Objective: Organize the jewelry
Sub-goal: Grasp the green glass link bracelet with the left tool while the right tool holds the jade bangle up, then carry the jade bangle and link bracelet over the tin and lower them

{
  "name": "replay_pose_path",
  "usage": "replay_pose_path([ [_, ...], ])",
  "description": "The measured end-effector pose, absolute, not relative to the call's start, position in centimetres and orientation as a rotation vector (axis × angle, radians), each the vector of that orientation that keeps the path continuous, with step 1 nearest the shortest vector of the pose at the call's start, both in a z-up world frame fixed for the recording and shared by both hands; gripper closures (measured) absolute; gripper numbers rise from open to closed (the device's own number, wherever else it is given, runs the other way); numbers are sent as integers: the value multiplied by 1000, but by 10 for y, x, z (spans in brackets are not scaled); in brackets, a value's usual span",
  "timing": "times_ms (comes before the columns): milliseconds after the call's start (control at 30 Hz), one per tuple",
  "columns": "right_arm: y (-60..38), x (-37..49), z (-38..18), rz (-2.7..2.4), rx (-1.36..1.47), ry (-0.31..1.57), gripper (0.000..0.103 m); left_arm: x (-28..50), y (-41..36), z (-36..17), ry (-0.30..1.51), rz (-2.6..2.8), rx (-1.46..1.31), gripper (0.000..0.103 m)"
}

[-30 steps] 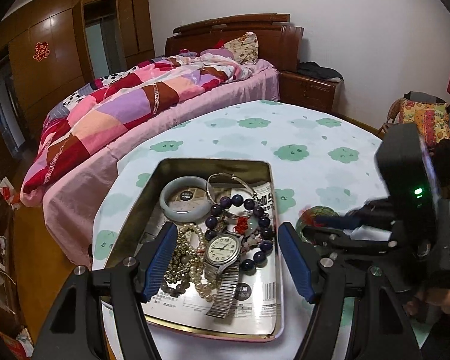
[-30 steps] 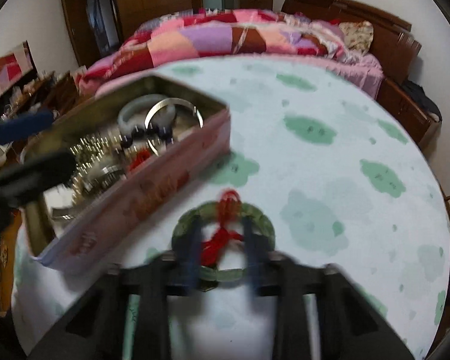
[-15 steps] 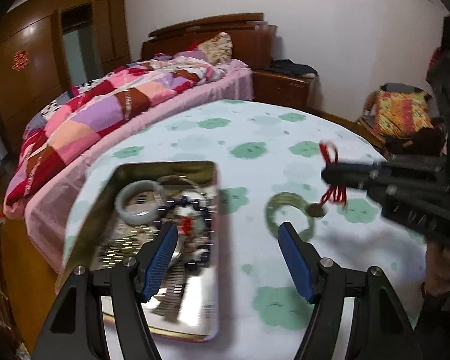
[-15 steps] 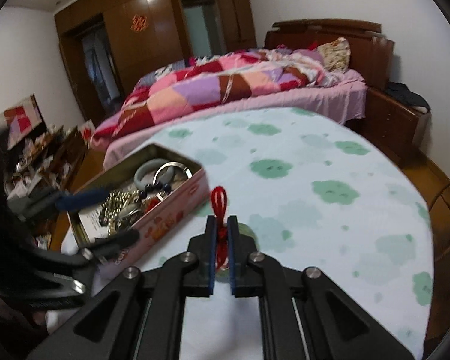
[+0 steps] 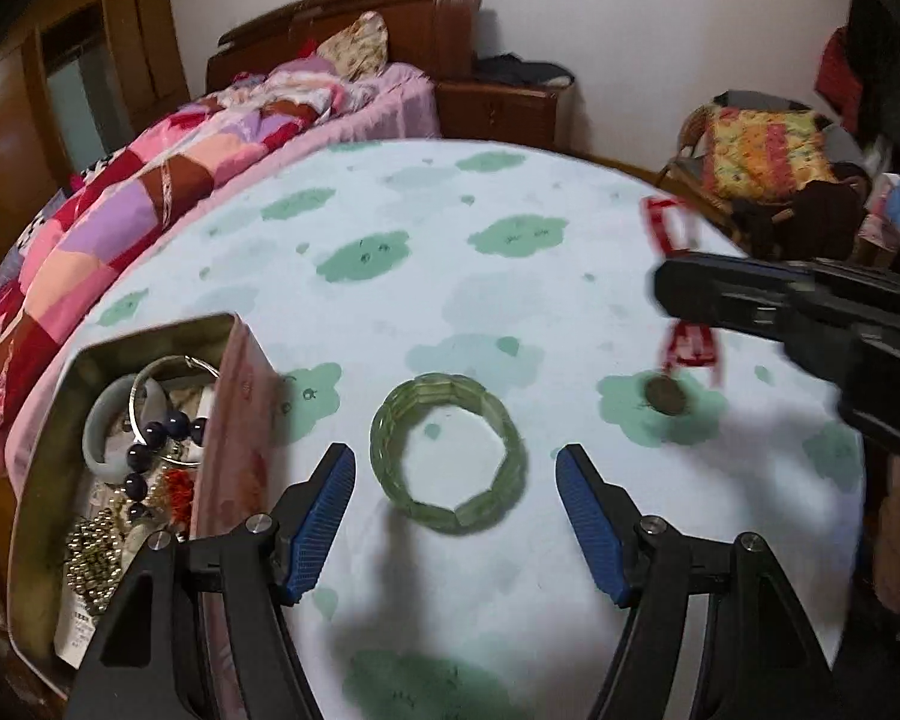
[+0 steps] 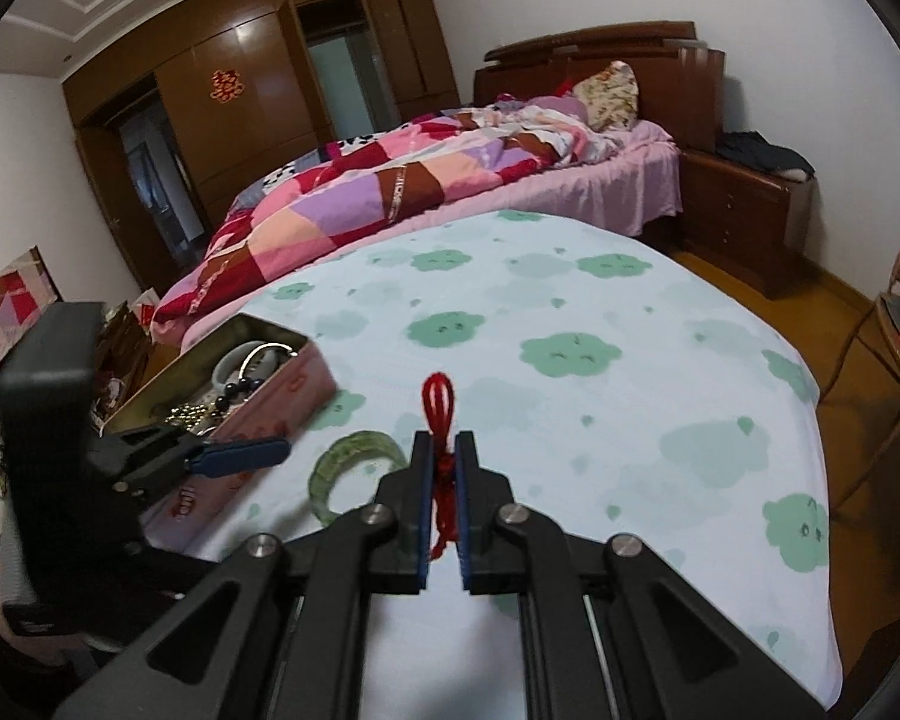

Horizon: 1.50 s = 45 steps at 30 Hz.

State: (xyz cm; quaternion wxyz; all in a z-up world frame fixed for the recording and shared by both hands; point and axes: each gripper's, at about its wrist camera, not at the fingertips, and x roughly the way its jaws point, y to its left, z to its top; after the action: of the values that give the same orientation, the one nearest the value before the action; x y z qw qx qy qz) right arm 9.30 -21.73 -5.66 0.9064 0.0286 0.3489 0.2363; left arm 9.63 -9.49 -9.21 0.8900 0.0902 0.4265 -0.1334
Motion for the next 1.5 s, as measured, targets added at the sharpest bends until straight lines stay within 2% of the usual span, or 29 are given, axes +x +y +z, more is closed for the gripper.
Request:
replay_pose_path([
  [167, -222, 91, -59, 489, 69, 719, 94, 108, -103, -107, 928, -259, 211, 33],
  [200, -222, 90, -58, 489, 67, 716, 94, 107, -103, -109, 926, -265, 208, 37],
  [233, -222, 89, -58, 489, 63, 712, 94, 105, -102, -108, 912, -270, 198, 47],
  [267, -222, 88, -57, 489, 60, 708, 94, 104, -101, -107, 921, -292, 189, 75],
  [300, -222, 87, -57, 488, 59, 705, 94, 103, -100, -106, 929, -310, 176, 86],
  [967, -175, 77, -15, 594, 5, 627, 94, 45, -21, -15, 697, -191, 114, 88],
  [1500, -94, 72, 7, 735, -105, 574, 94, 41, 53, -17, 685, -42, 33, 88],
])
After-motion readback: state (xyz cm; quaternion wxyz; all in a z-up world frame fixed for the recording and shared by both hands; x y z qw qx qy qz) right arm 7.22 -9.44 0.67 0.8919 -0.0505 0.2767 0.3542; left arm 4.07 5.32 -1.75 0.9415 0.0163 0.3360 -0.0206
